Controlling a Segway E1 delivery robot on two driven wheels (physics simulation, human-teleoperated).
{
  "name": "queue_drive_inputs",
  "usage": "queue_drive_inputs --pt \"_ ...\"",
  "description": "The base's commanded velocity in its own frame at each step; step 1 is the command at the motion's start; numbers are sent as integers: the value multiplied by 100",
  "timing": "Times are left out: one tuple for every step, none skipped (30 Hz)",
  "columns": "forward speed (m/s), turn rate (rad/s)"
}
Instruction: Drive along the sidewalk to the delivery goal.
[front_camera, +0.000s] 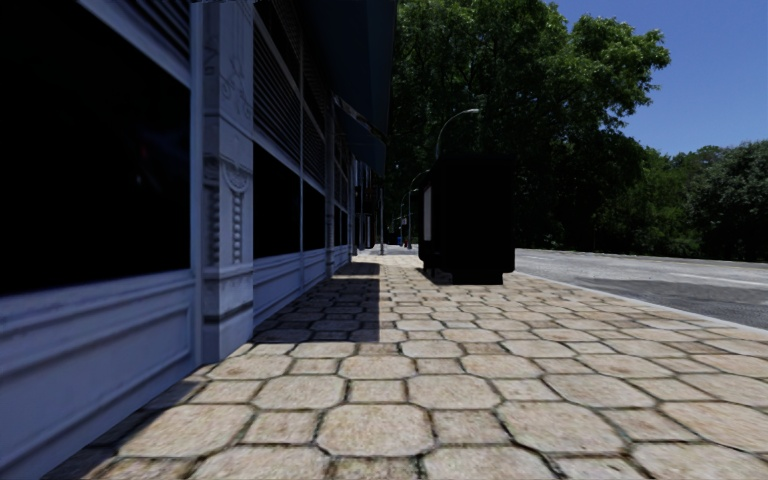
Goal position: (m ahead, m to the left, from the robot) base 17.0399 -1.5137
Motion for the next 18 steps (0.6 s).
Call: queue_drive_inputs --pt "200 0" --pt "200 0" --pt "200 0" --pt "200 0" --pt "200 0" --pt "200 0" --pt "200 0" --pt "200 0" --pt "200 0" --pt "200 0" --pt "200 0" --pt "200 0" --pt "200 0" --pt "200 0" --pt "200 0" --pt "200 0" --pt "200 0" --pt "200 0"
